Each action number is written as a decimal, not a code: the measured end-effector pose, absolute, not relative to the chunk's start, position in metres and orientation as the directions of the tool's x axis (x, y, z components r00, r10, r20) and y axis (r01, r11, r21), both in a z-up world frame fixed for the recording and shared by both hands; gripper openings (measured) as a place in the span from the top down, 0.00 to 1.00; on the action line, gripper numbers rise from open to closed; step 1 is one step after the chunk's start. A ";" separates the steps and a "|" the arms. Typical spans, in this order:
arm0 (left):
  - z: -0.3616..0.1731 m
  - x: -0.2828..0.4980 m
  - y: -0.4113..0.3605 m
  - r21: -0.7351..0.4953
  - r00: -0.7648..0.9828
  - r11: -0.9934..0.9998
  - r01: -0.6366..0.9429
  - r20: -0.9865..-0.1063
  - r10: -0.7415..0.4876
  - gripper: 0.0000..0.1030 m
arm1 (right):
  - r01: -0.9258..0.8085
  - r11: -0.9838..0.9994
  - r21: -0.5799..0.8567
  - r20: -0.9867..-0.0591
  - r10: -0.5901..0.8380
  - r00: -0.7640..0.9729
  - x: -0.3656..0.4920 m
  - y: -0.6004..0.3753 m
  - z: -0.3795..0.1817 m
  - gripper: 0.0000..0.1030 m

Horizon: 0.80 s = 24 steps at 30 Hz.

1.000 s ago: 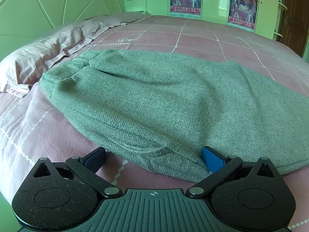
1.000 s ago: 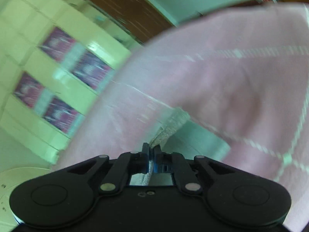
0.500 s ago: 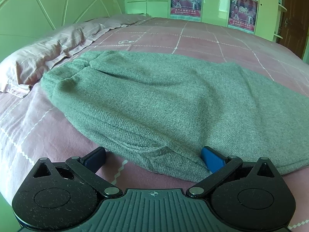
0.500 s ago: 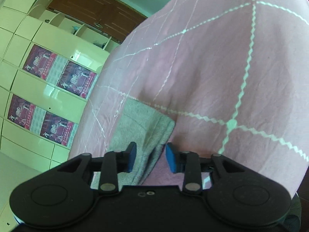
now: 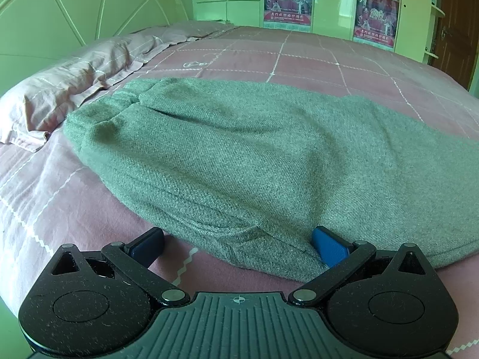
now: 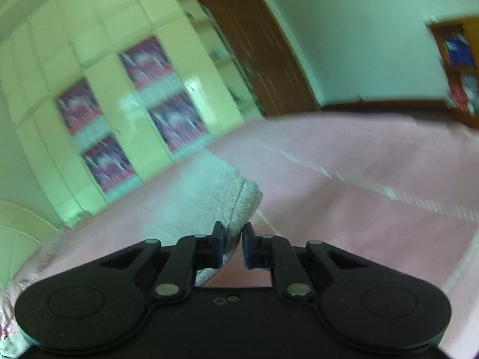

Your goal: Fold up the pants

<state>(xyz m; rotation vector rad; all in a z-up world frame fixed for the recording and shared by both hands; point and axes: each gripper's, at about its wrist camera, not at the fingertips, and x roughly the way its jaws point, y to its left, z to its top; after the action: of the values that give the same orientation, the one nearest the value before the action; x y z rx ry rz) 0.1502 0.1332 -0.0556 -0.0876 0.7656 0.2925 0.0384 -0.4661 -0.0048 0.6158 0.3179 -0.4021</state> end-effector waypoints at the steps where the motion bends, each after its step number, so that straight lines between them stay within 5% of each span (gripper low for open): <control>1: -0.056 0.150 0.133 0.028 0.683 0.957 -0.290 -0.694 0.227 0.00 | 0.523 0.660 0.539 -0.516 -0.233 0.824 0.042 -0.483 -0.034 0.98; 2: -0.056 0.150 0.133 0.032 0.684 0.957 -0.287 -0.693 0.228 0.00 | 0.576 0.577 0.579 -0.598 -0.179 0.781 0.043 -0.494 -0.060 0.97; 9: -0.057 0.150 0.134 0.032 0.687 0.956 -0.291 -0.689 0.232 0.00 | 0.554 0.560 0.616 -0.543 -0.207 0.814 0.029 -0.482 -0.057 0.85; 12: -0.057 0.149 0.133 0.032 0.688 0.955 -0.293 -0.687 0.234 0.00 | 0.545 0.634 0.549 -0.483 -0.292 0.826 0.012 -0.465 -0.037 0.83; 17: -0.057 0.148 0.131 0.039 0.690 0.952 -0.302 -0.680 0.247 0.00 | 0.433 0.754 0.494 -0.413 -0.235 0.880 0.021 -0.433 -0.011 0.79; 19: -0.057 0.147 0.130 0.040 0.694 0.952 -0.304 -0.675 0.250 0.00 | 0.384 0.782 0.491 -0.401 -0.188 0.897 0.032 -0.419 0.000 0.62; 21: -0.057 0.147 0.132 0.039 0.697 0.954 -0.297 -0.673 0.245 0.00 | 0.319 0.813 0.487 -0.370 -0.139 0.919 0.041 -0.400 0.014 0.34; 24: -0.057 0.148 0.134 0.036 0.703 0.960 -0.276 -0.674 0.227 0.00 | 0.219 0.846 0.486 -0.353 -0.040 0.935 0.061 -0.367 0.029 0.34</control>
<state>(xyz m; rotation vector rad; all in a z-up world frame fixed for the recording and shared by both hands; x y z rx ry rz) 0.1482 0.1340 -0.0571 -0.0694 0.7398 0.2802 0.0610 -0.3667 0.0289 0.5471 0.3404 -0.1392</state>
